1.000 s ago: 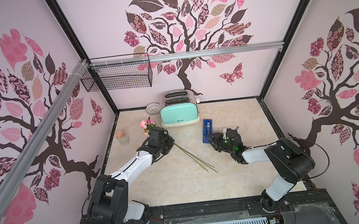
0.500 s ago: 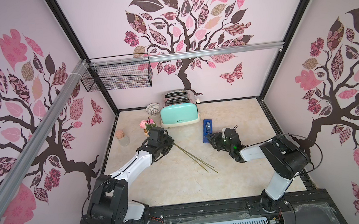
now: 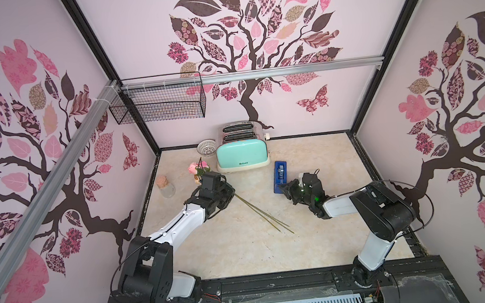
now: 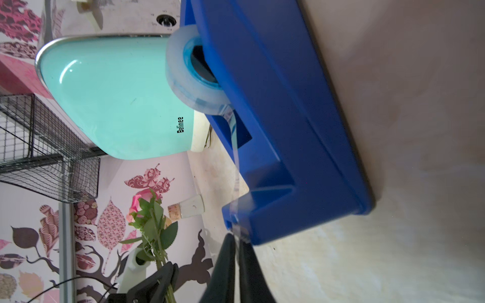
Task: Wrap bouquets with tape
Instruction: Pull the tape from the tape cutter.
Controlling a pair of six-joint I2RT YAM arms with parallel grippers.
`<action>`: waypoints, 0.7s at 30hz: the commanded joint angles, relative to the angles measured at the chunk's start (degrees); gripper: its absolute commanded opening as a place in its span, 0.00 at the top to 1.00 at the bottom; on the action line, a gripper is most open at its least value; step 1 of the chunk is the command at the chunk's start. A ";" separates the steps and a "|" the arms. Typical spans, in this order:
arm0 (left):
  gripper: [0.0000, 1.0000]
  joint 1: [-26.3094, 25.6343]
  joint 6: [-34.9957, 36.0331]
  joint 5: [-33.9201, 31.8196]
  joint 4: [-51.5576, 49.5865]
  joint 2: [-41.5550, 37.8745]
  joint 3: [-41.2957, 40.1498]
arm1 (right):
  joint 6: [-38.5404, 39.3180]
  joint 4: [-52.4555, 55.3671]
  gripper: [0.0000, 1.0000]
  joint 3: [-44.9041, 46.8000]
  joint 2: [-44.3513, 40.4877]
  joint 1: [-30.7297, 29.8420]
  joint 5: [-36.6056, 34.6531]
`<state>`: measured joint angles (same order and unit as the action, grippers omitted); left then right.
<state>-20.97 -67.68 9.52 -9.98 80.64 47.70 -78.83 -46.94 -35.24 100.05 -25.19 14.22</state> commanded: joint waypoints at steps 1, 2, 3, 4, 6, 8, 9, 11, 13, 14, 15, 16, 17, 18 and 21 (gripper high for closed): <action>1.00 0.32 0.53 0.41 -0.18 0.70 2.35 | 1.36 0.52 1.00 -1.29 -0.15 0.54 -0.95; 1.00 0.32 0.53 0.41 -0.21 0.70 2.35 | 1.85 1.15 1.00 -1.48 -0.57 0.58 -0.89; 1.00 0.32 0.53 0.49 -0.13 0.73 2.32 | 2.20 1.64 1.00 -1.58 -1.00 0.58 -0.94; 1.00 0.32 0.52 0.50 -0.13 0.68 2.34 | 2.59 1.96 1.00 -1.58 -1.45 0.58 -1.02; 1.00 0.32 0.53 0.59 -0.08 0.72 2.32 | 3.60 3.38 1.00 -1.99 -2.62 0.59 -0.99; 1.00 0.31 0.49 0.60 -0.06 0.70 2.35 | 4.57 4.69 1.00 -2.65 -3.57 0.58 -0.75; 1.00 0.32 0.48 0.54 -0.08 0.63 2.30 | 5.02 5.68 1.00 -3.17 -4.13 0.58 -0.67; 1.00 0.32 0.52 0.59 -0.01 0.71 2.23 | 6.23 7.19 1.00 -3.98 -5.08 0.54 -0.59; 1.00 0.32 0.42 0.59 0.04 0.71 2.15 | 7.27 8.65 1.00 -4.76 -6.01 0.62 -0.83; 1.00 0.32 0.35 0.66 0.06 0.67 2.14 | 7.98 9.44 1.00 -5.06 -6.47 0.52 -0.99; 1.00 0.32 0.44 0.67 0.09 0.73 2.15 | 8.60 10.32 1.00 -5.56 -6.88 0.58 -1.12; 1.00 0.32 0.44 0.68 0.05 0.66 2.27 | 9.01 10.90 1.00 -5.90 -7.12 0.53 -1.18; 1.00 0.32 0.38 0.68 0.09 0.67 2.27 | 9.26 11.24 1.00 -6.21 -7.39 0.58 -1.25; 1.00 0.32 0.38 0.68 0.12 0.73 2.29 | 9.39 11.49 1.00 -6.47 -7.50 0.58 -1.15; 1.00 0.32 0.44 0.76 0.18 0.90 2.31 | 9.57 11.64 1.00 -7.09 -7.37 0.59 -0.55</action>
<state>-20.97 -67.68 9.78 -9.98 80.68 47.70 -71.26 -34.24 -39.07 95.50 -24.71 13.47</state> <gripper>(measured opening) 0.055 0.048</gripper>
